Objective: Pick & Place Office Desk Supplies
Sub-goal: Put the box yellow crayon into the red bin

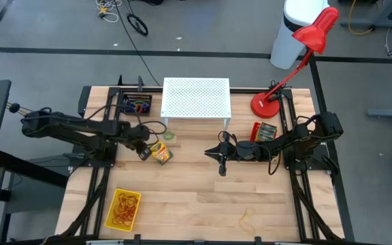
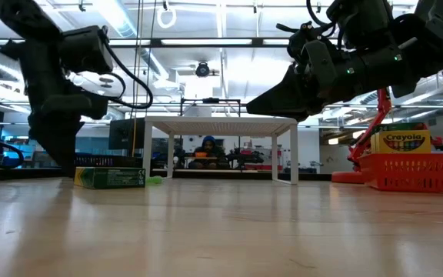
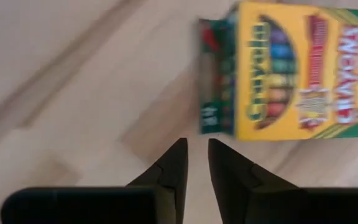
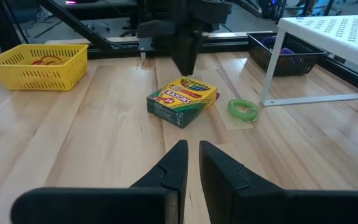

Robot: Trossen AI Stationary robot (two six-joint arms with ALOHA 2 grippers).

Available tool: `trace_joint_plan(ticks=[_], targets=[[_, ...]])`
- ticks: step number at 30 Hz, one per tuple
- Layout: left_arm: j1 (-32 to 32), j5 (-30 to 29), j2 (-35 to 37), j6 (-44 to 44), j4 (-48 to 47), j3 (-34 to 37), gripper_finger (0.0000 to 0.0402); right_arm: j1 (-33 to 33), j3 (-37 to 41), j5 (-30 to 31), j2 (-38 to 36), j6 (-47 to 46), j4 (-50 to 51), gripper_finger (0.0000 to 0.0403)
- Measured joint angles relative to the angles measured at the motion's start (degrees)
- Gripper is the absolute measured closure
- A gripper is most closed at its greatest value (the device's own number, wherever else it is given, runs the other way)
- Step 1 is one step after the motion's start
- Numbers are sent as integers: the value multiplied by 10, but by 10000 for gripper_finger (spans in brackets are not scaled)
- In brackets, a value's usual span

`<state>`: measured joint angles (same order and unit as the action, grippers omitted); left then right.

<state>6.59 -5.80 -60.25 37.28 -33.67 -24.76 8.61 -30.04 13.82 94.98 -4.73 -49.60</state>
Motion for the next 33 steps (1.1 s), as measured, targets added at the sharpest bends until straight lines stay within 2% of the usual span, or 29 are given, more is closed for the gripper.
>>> trace_joint_plan(ticks=[5,11,24,29,33], targets=[[7,24,0,-2,62,29,300,0,0,-1,0,0,0,352],[7,-4,0,-3,78,53,272,0,0,-1,0,0,0,352],[7,4,0,-55,125,64,272,0,0,1,0,-2,0,352],[6,47,0,-67,146,64,272,0,0,1,0,-2,0,352],[6,54,0,-70,156,69,282,0,0,1,0,-2,0,352]])
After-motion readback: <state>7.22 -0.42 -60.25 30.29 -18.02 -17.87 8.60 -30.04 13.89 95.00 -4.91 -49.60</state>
